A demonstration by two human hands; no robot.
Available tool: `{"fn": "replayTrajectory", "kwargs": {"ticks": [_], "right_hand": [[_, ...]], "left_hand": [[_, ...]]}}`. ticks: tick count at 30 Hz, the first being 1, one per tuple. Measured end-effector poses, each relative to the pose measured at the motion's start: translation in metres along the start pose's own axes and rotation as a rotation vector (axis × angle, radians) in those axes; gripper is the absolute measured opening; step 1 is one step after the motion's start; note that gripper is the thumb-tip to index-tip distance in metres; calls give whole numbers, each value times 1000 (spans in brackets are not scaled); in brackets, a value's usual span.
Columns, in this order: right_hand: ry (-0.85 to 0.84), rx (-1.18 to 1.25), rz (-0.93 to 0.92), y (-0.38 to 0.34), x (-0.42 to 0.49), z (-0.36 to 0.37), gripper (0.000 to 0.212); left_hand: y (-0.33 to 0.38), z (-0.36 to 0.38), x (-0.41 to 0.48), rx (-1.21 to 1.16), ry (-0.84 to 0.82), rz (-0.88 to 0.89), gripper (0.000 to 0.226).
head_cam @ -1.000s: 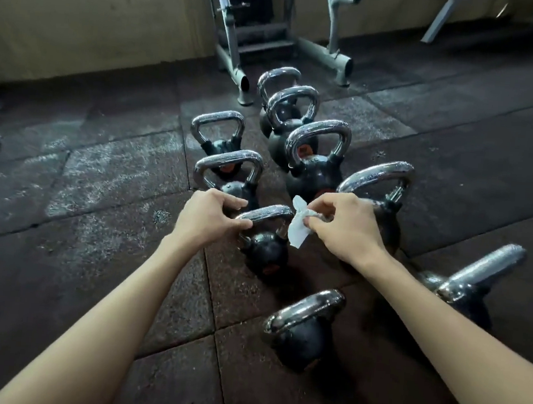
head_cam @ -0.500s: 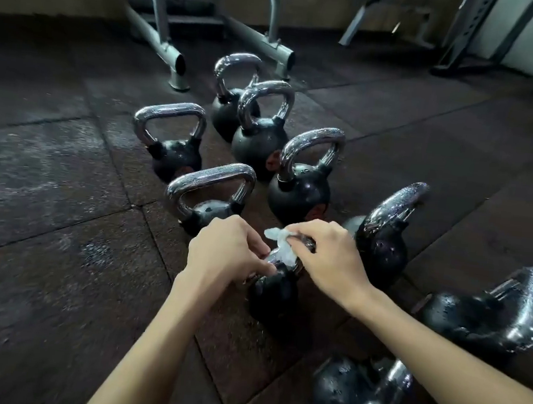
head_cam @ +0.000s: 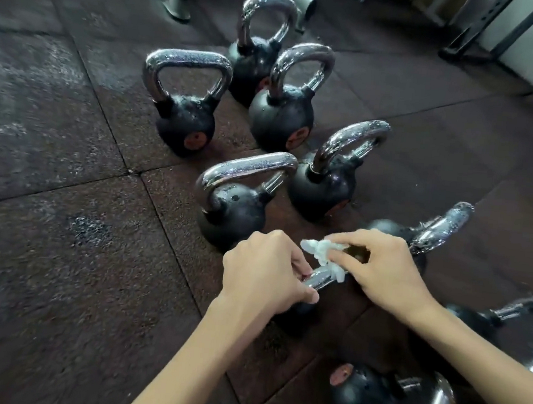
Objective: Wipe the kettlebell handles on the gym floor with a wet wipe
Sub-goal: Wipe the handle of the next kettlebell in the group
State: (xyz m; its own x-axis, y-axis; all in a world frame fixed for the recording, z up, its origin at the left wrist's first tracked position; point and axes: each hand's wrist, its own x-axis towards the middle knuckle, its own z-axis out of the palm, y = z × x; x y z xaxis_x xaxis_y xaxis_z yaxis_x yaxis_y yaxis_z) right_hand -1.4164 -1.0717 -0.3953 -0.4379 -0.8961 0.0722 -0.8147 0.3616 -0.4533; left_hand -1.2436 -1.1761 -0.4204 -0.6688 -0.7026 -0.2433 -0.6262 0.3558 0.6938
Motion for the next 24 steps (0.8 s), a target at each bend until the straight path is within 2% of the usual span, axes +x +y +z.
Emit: {"fn": "replayTrajectory", "kwargs": {"ticks": [3, 5, 8, 14, 19, 24], "right_hand": [[39, 40, 19, 6, -2, 3, 30], [96, 98, -60, 4, -16, 7, 30], [80, 123, -170, 5, -27, 11, 34], [53, 231, -47, 34, -7, -7, 30], [20, 238, -154, 22, -23, -2, 37], [39, 276, -55, 40, -6, -16, 39]], "left_hand": [[2, 1, 0, -2, 19, -4, 36], [3, 3, -2, -1, 57, -8, 36], [6, 7, -5, 16, 91, -18, 36], [20, 4, -9, 68, 97, -34, 36], [20, 3, -10, 71, 86, -81, 36], [30, 7, -11, 195, 130, -55, 36]]}}
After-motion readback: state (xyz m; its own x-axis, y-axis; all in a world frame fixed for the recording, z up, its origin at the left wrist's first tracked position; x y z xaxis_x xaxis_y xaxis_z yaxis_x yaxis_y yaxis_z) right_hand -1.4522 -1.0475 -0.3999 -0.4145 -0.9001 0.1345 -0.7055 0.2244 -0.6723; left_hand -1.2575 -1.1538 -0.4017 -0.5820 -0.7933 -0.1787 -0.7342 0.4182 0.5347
